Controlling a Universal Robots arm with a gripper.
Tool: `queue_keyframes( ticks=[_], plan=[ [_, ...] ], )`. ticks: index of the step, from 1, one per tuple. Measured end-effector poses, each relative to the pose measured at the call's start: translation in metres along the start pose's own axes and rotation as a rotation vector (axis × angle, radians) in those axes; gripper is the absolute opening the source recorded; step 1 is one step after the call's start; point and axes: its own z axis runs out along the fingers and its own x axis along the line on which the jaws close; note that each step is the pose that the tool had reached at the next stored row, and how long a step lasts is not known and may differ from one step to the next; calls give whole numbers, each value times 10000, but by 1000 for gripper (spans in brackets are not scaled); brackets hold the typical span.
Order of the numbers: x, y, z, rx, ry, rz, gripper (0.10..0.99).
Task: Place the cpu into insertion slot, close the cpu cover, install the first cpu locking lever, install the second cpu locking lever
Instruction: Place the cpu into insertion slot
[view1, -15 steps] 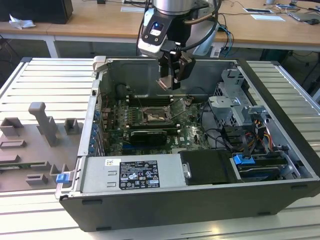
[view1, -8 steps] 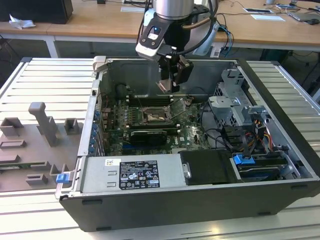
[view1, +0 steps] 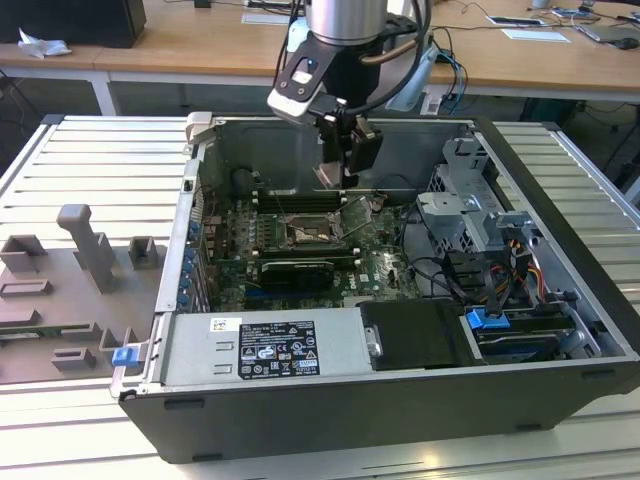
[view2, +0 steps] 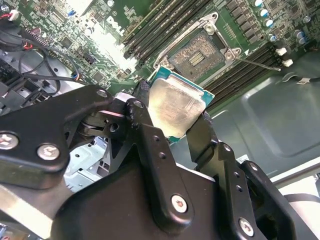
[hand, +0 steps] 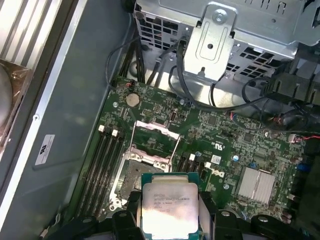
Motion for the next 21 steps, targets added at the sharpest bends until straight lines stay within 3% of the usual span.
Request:
queue_keyframes(
  ticks=[21],
  plan=[
    [-1, -5, 59, -7, -48, 458, 541]
  ],
)
